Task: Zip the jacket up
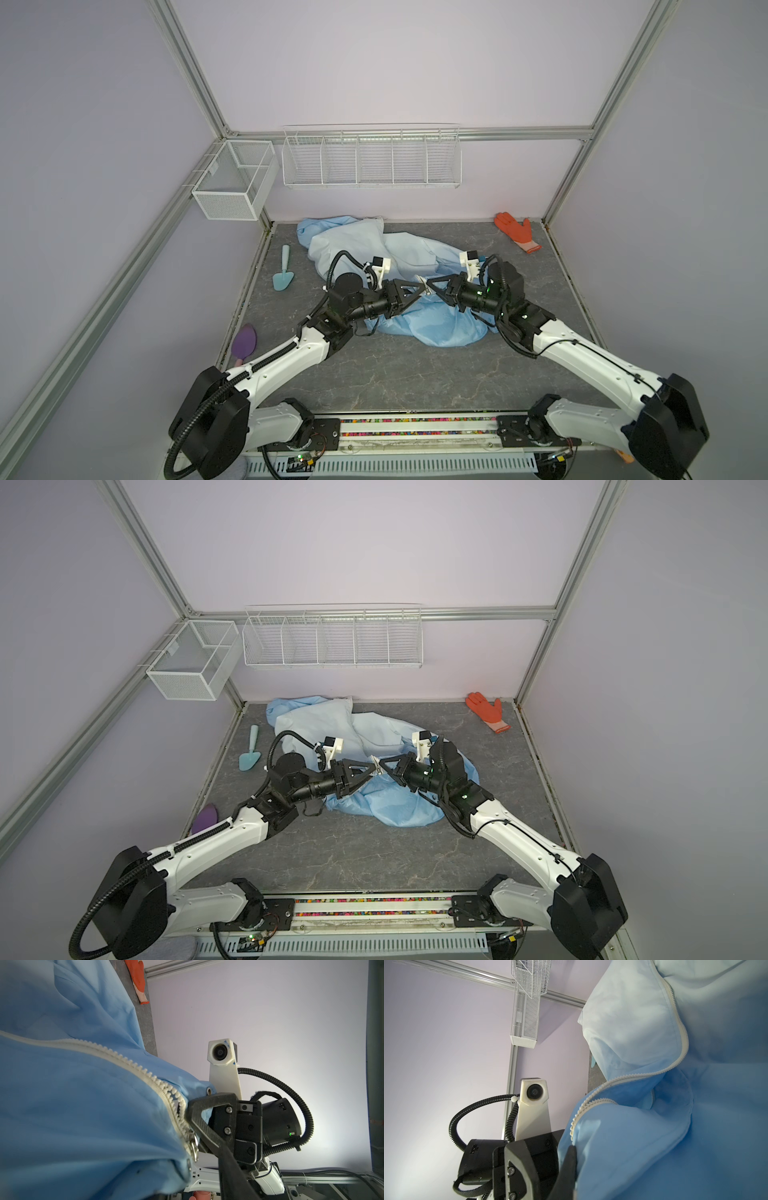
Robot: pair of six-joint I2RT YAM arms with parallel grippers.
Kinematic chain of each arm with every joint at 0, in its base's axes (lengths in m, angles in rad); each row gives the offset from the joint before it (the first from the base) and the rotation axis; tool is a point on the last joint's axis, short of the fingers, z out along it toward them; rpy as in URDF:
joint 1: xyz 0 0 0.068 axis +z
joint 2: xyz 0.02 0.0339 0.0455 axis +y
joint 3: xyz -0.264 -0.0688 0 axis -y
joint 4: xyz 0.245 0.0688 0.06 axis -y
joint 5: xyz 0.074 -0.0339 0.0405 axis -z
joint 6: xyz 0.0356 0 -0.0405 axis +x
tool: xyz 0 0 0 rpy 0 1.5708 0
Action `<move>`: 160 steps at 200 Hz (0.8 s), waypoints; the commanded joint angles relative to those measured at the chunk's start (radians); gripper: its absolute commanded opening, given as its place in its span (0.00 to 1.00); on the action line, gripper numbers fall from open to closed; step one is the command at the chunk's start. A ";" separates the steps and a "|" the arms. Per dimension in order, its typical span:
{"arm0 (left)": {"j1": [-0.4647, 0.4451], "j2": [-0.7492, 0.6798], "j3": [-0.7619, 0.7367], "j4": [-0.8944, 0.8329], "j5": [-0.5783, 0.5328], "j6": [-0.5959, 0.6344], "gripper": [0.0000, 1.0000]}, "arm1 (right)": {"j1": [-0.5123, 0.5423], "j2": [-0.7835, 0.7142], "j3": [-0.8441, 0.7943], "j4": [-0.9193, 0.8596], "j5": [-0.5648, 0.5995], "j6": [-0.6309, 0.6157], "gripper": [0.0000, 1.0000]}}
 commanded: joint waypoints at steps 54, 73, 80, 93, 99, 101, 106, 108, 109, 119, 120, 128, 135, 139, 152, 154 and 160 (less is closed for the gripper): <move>-0.001 -0.030 -0.022 0.014 -0.099 -0.075 0.38 | 0.025 -0.015 -0.012 0.066 0.034 0.003 0.07; -0.003 -0.032 -0.025 0.016 -0.108 -0.081 0.38 | 0.039 -0.013 -0.012 0.086 0.046 -0.001 0.07; -0.003 -0.033 -0.026 0.016 -0.114 -0.083 0.38 | 0.047 -0.014 -0.012 0.089 0.054 -0.006 0.07; -0.004 -0.038 -0.029 0.020 -0.120 -0.088 0.37 | 0.059 -0.018 -0.012 0.091 0.071 -0.016 0.07; -0.004 -0.039 -0.029 0.020 -0.121 -0.089 0.37 | 0.062 -0.021 -0.012 0.091 0.081 -0.020 0.07; -0.004 -0.041 -0.029 0.020 -0.122 -0.089 0.37 | 0.064 -0.022 -0.013 0.093 0.083 -0.022 0.07; -0.004 -0.042 -0.029 0.018 -0.124 -0.089 0.36 | 0.066 -0.025 -0.015 0.096 0.091 -0.024 0.07; -0.004 -0.042 -0.029 0.017 -0.125 -0.090 0.36 | 0.069 -0.026 -0.015 0.097 0.094 -0.025 0.07; -0.004 -0.043 -0.029 0.016 -0.125 -0.090 0.36 | 0.069 -0.026 -0.015 0.098 0.096 -0.025 0.06; -0.004 -0.046 -0.031 0.010 -0.131 -0.089 0.33 | 0.073 -0.031 -0.018 0.106 0.106 -0.028 0.07; -0.004 -0.046 -0.031 0.010 -0.131 -0.089 0.33 | 0.073 -0.031 -0.018 0.107 0.107 -0.029 0.07; -0.005 -0.049 -0.034 0.009 -0.135 -0.089 0.30 | 0.077 -0.034 -0.018 0.109 0.112 -0.032 0.07; -0.004 -0.053 -0.038 0.012 -0.139 -0.092 0.27 | 0.076 -0.038 -0.017 0.111 0.116 -0.034 0.07; -0.004 -0.053 -0.040 0.015 -0.142 -0.092 0.25 | 0.077 -0.039 -0.018 0.112 0.118 -0.035 0.07; -0.005 -0.058 -0.047 0.025 -0.149 -0.095 0.19 | 0.078 -0.043 -0.020 0.115 0.120 -0.034 0.07; -0.004 -0.059 -0.048 0.027 -0.150 -0.095 0.18 | 0.078 -0.043 -0.021 0.117 0.120 -0.034 0.07; -0.005 -0.061 -0.050 0.031 -0.154 -0.096 0.15 | 0.078 -0.045 -0.023 0.121 0.121 -0.034 0.07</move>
